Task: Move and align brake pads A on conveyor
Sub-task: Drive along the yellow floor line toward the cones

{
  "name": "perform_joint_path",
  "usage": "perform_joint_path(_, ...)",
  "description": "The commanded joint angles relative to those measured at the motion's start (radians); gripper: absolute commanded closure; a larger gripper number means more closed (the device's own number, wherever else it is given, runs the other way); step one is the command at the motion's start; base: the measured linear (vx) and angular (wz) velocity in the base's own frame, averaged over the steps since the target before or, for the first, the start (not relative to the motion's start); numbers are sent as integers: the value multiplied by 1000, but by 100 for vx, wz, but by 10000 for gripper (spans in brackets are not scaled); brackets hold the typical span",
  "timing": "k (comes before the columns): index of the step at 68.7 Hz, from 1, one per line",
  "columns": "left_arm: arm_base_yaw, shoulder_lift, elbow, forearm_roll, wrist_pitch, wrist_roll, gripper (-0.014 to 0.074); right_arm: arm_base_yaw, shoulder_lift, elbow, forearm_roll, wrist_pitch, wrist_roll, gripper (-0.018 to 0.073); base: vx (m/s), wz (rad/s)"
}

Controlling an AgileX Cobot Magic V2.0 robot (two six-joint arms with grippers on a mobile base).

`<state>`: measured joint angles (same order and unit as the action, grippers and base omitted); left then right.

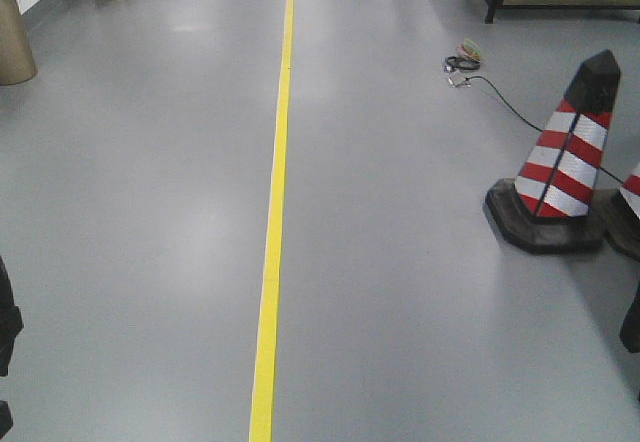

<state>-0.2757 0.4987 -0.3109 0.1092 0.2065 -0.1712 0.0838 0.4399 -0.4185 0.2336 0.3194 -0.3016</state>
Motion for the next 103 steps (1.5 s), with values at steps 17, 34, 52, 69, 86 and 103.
perform_joint_path(17, -2, 7, -29, 1, -98, -1, 603, -2, 6, -32, 2, -95, -11, 564, 66, 2)
perform_joint_path(34, -2, 7, -29, 1, -98, -1, 603, -2, 6, -32, 2, -95, -11, 564, 63, -4)
perform_joint_path(52, -2, 7, -29, 1, -98, -1, 603, -2, 6, -32, 2, -95, -11, 564, 60, -8)
perform_joint_path(69, -2, 7, -29, 1, -98, -1, 603, -2, 6, -32, 2, -95, -11, 564, 55, -6)
perform_joint_path(86, -2, 7, -29, 1, -98, -1, 603, -2, 6, -32, 2, -95, -11, 564, 50, 0)
perform_joint_path(103, -2, 7, -29, 1, -98, -1, 603, -2, 6, -32, 2, -95, -11, 564, 43, -19)
